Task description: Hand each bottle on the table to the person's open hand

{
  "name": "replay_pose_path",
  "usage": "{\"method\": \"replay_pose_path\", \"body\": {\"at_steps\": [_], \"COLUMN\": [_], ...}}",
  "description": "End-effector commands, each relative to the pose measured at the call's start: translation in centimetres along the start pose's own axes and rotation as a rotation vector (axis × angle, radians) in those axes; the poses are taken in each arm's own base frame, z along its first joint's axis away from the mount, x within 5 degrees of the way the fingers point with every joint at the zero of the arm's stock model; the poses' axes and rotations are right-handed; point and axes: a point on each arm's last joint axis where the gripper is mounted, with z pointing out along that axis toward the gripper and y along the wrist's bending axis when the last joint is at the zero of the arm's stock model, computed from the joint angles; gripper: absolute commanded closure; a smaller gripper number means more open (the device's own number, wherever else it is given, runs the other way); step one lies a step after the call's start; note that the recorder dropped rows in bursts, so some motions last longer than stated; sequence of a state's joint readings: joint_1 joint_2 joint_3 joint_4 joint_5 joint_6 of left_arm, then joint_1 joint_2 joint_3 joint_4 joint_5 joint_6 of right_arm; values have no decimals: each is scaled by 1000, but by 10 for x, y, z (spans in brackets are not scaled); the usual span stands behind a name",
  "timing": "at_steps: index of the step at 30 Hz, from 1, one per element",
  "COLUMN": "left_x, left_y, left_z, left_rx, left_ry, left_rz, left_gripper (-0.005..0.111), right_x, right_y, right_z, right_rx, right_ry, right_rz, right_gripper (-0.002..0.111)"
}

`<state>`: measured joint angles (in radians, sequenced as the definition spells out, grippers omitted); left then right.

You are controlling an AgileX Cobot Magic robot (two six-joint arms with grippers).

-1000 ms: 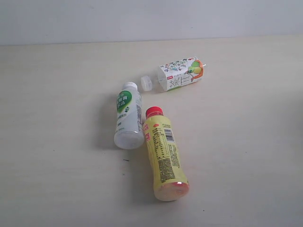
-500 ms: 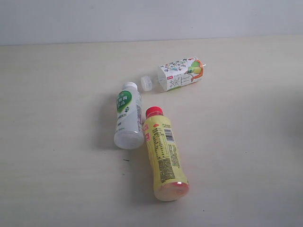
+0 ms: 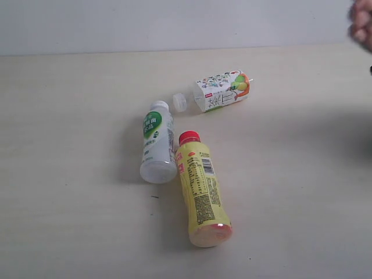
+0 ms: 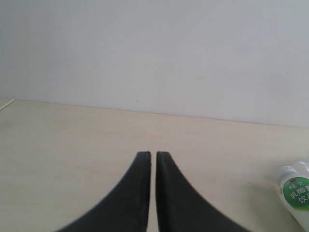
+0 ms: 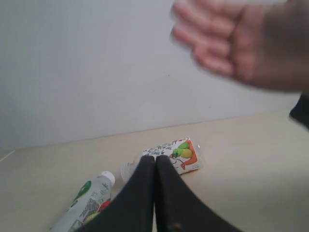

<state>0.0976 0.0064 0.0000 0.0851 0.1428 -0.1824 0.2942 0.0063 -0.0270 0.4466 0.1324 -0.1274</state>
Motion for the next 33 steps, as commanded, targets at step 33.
{"method": "replay_pose_path", "body": {"at_steps": [33], "left_x": [0], "left_y": [0], "left_z": [-1], "left_rx": [0], "left_ry": [-7], "left_rz": [-9], "left_gripper": [100], "right_x": [-91], "right_y": [59], "right_z": [130], "right_rx": [-232], "right_ry": [802], "right_rz": [-49], "right_gripper": [96]}}
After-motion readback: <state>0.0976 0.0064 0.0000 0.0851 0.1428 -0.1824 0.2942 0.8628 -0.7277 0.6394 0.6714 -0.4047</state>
